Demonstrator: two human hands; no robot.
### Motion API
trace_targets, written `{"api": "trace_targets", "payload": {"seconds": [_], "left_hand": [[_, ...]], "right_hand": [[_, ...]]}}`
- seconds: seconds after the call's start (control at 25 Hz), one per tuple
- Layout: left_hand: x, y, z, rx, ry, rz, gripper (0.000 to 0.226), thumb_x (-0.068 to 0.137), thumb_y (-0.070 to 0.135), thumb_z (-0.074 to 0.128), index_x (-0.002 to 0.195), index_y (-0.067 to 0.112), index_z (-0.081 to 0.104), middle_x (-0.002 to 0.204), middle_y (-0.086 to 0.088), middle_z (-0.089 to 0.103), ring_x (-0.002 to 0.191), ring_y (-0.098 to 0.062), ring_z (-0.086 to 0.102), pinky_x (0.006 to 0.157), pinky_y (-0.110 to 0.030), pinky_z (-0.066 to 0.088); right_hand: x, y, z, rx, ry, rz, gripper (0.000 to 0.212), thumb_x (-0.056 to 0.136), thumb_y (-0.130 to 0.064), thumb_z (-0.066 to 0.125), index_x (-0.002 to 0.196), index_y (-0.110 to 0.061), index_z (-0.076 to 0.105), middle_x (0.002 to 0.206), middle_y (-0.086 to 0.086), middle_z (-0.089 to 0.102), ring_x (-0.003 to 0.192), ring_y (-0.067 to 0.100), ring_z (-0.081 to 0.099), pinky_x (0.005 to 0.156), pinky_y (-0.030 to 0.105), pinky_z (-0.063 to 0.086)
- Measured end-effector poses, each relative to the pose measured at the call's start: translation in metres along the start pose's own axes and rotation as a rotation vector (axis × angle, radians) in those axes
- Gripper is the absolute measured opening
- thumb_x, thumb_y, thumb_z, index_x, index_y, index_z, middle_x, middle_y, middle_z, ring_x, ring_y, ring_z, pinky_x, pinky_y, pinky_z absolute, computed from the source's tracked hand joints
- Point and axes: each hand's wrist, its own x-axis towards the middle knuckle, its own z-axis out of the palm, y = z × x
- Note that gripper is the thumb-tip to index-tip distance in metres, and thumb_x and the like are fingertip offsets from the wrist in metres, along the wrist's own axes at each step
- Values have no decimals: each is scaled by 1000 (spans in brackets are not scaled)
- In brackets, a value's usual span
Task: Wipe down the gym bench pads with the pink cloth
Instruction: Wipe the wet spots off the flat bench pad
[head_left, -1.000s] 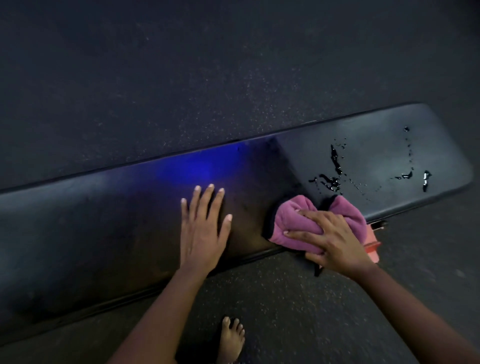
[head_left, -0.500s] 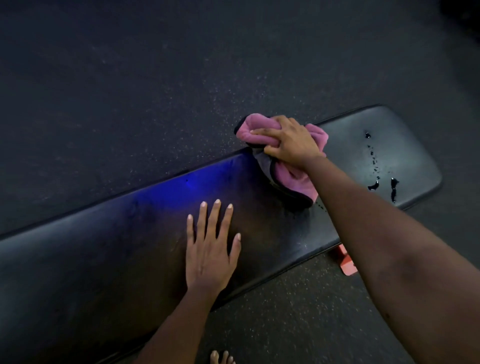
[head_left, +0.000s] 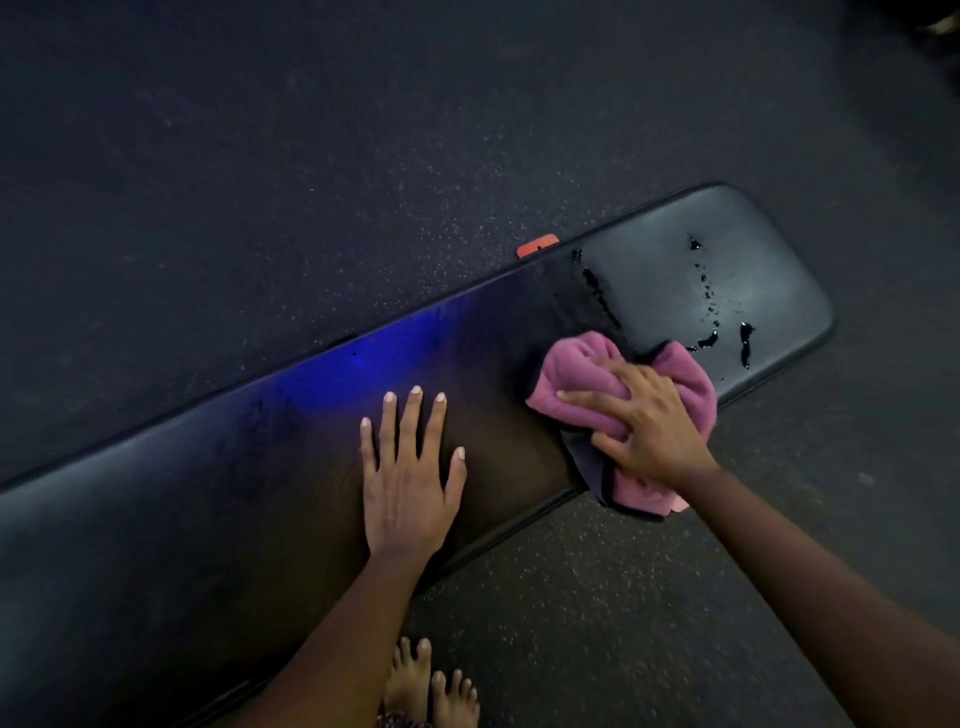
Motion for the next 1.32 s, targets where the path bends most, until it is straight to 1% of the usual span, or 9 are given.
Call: {"api": "trace_targets", "payload": {"seconds": [0.2,0.36,0.48,0.56,0.68,0.8,0.92,1.08,1.32], "left_hand": [[-1,4,-5,-48,-11,-15,63,89,49,13,145,20,15,155,-9,22,143,-23,3,115,-47,3],[15,44,-9,-143,9,-10,62,90,46,14,145,19,25,154,-7,27,142,-20,4,114,-46,0],[43,82,-6,-166,26,-21,62,91,46,11,146,20,25,154,-6,26,142,-17,2,114,-44,-3],[61,110,-1,-177,24,-56,63,91,47,11,146,21,24,155,-4,24,142,-15,-1,114,-42,-6],[79,149,10,-149,18,-53,61,91,47,11,147,22,21,156,-3,22,143,-16,-1,116,-41,-7],[89,178,19,-56,20,3,57,95,47,16,146,22,23,153,-6,30,143,-23,15,117,-41,-1],[92,189,29,21,40,10,56,97,48,13,147,24,21,153,-7,28,143,-25,15,115,-43,2],[91,189,32,60,53,5,59,93,45,24,147,23,19,154,-9,26,142,-26,12,115,-45,4],[92,198,27,-6,39,-13,57,93,42,23,146,19,22,152,-11,30,142,-25,13,114,-46,7]], "right_hand": [[-59,10,-4,-49,-37,-14,51,73,-47,47,124,-49,43,130,4,50,109,22,42,84,46,46],[0,38,-10,-86,-48,-54,46,76,-50,44,122,-48,46,128,7,52,100,28,49,73,45,49],[69,71,-17,-122,-72,-182,45,74,-45,51,120,-42,56,127,13,53,92,35,55,70,42,47],[118,97,-20,-135,-118,-224,47,75,-38,62,122,-40,56,132,16,48,99,38,51,74,47,46],[178,134,-30,-97,-132,-178,46,81,-35,59,126,-41,53,139,13,41,110,37,45,88,51,43],[205,166,-40,-48,-143,-106,44,85,-35,55,128,-44,50,135,10,41,113,33,43,94,49,40],[183,178,-42,12,-89,-168,43,80,-38,48,122,-42,57,133,12,47,109,34,48,89,48,43],[97,190,-39,36,-34,-308,44,69,-39,48,110,-39,64,122,10,57,96,34,57,78,39,41],[13,236,-49,16,-180,-524,43,72,-43,55,115,-48,54,136,-1,46,117,26,48,88,44,44]]}}
